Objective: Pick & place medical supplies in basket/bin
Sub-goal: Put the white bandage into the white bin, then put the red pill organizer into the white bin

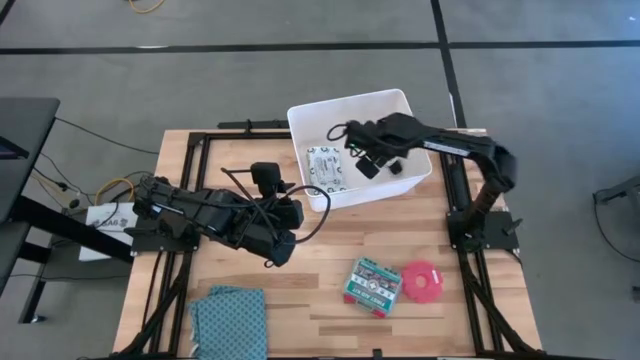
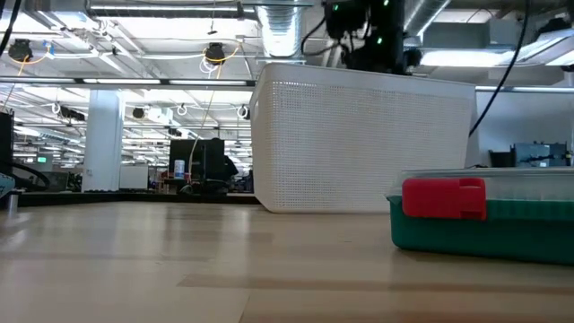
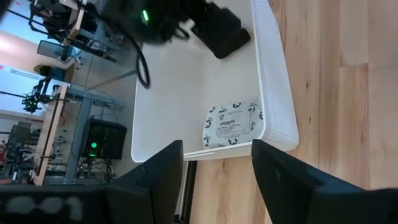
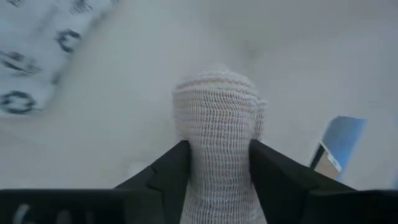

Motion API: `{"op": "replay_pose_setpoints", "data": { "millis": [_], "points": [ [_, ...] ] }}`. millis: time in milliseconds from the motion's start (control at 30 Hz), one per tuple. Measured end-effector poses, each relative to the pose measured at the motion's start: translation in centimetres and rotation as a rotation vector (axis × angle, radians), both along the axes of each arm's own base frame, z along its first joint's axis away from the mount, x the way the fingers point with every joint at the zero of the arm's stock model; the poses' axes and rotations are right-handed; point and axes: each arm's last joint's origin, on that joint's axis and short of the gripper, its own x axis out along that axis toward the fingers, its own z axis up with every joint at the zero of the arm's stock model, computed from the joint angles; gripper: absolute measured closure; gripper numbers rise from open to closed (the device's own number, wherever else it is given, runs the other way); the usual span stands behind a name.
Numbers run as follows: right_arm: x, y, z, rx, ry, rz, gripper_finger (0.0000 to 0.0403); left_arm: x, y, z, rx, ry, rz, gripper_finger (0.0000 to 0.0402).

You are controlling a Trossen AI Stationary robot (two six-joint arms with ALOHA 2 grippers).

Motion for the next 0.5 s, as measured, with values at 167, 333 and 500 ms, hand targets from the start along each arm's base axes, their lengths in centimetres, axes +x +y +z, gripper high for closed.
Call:
{"op": "replay_pose_setpoints", "data": {
  "millis": [167, 333, 500],
  "points": [
    [1.3, -1.4, -2.7, 0.053, 0.07, -0.006, 0.0208, 0.0, 0.0, 0.0, 0.0, 0.0, 0.0, 0.0219],
    [2.1, -1.5, -4.1, 0.134, 0.1, 0.026, 0.0187, 0.0, 0.0, 0.0, 0.0, 0.0, 0.0, 0.0219],
    [2.0, -1.2, -3.9, 0.147, 0.114, 0.03, 0.0174, 0.0, 0.0, 0.0, 0.0, 0.0, 0.0, 0.0219]
  ]
}}
